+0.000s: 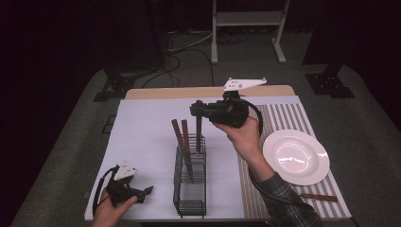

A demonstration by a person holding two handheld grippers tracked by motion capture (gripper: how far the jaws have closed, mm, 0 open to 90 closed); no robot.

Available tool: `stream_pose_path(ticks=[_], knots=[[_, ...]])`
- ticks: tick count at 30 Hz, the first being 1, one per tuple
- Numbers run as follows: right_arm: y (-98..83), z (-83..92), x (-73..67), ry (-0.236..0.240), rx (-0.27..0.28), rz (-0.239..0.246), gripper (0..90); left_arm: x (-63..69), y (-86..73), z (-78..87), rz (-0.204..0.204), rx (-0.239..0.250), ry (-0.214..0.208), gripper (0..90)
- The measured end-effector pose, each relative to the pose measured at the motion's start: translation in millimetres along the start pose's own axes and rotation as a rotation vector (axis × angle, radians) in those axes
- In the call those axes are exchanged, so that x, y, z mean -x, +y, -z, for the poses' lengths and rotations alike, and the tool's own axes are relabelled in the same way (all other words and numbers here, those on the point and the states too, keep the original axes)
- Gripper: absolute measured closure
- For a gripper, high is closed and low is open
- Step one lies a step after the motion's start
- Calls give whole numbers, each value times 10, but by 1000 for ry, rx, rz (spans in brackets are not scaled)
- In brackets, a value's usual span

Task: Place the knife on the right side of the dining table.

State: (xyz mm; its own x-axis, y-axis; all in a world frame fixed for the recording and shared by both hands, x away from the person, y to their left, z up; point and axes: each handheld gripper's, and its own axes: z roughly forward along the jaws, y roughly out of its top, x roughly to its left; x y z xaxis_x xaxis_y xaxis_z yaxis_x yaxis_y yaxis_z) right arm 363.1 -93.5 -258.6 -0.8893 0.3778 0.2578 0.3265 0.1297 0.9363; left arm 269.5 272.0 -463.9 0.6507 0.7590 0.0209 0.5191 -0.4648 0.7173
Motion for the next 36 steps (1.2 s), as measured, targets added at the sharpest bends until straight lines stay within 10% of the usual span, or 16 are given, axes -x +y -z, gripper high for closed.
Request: stream_pose_path(ticks=[20,36], knots=[[284,308,29,-22,109,-2,800,-2,0,2,-3,-2,1,0],[384,755,256,-161,175,3,800,0,0,1,-1,-2,0,0]])
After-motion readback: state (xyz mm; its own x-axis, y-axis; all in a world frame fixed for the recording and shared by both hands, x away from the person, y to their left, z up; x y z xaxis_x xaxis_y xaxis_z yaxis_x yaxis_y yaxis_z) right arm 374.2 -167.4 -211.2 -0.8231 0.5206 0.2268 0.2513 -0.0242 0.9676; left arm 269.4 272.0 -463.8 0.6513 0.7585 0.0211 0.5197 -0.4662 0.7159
